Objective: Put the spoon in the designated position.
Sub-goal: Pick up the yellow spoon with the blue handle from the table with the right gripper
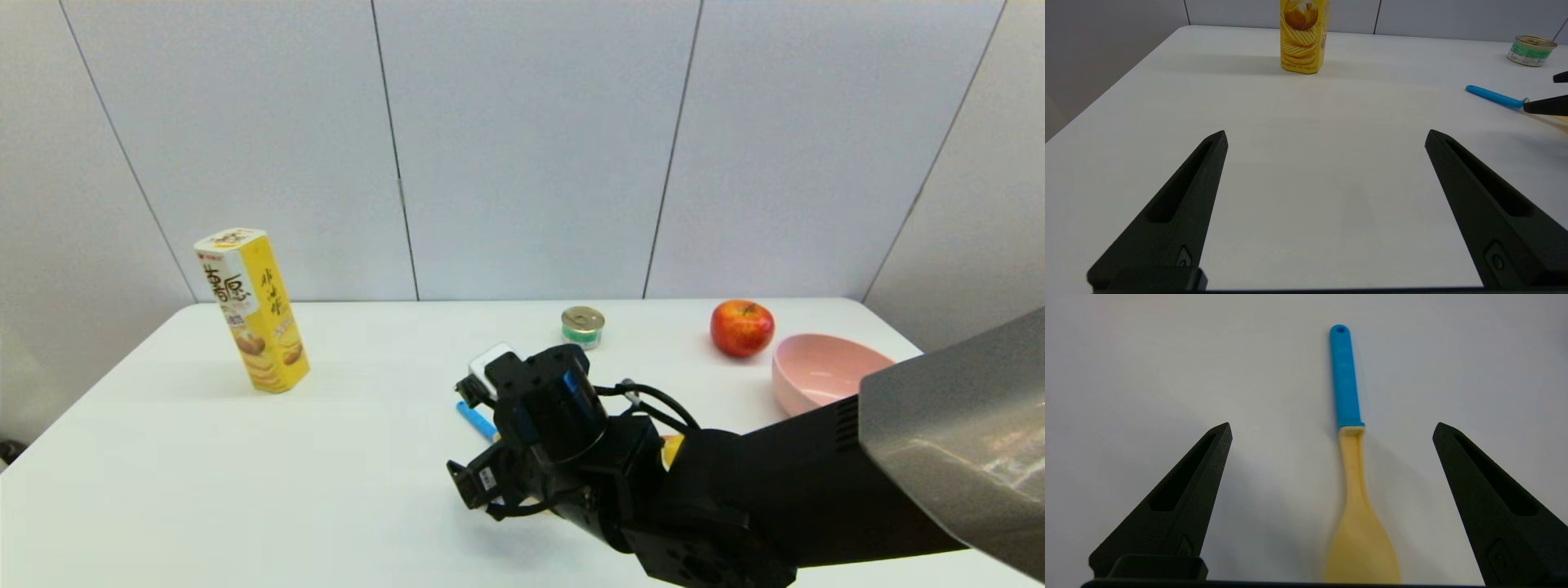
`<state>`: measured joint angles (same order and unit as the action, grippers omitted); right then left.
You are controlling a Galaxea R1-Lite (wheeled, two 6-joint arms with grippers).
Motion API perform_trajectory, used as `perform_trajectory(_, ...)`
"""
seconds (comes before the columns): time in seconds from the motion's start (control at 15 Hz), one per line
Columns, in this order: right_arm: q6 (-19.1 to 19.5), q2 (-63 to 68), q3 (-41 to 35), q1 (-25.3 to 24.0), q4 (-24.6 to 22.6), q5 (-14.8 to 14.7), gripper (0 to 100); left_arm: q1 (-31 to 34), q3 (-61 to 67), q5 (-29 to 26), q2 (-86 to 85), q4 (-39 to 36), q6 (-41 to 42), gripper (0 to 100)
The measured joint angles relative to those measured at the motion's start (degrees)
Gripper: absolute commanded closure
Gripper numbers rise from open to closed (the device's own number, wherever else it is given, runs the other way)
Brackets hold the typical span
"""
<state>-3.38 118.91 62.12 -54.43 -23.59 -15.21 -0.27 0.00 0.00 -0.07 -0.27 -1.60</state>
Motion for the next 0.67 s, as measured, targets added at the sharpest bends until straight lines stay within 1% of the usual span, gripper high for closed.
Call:
perform_trajectory(0.13, -0.94, 1.49, 0.02, 0.02, -2.01, -1.6, 0, 0.0, 0.0, 0.0, 0.0, -0.02, 0.02, 0)
perform_trajectory(0.2, -1.17, 2.21, 0.05, 0.13, -2.12, -2.65, 0, 0.0, 0.0, 0.0, 0.0, 0.0, 0.02, 0)
perform_trajectory(0.47, -3.86, 3.95, 0.24, 0.24, -2.15, -3.66, 0, 0.0, 0.0, 0.0, 0.0, 0.05, 0.0, 0)
perform_trajectory(0.67, -4.06, 4.55, 0.3, 0.49, -2.15, -3.83, 0, 0.0, 0.0, 0.0, 0.0, 0.0, 0.02, 0)
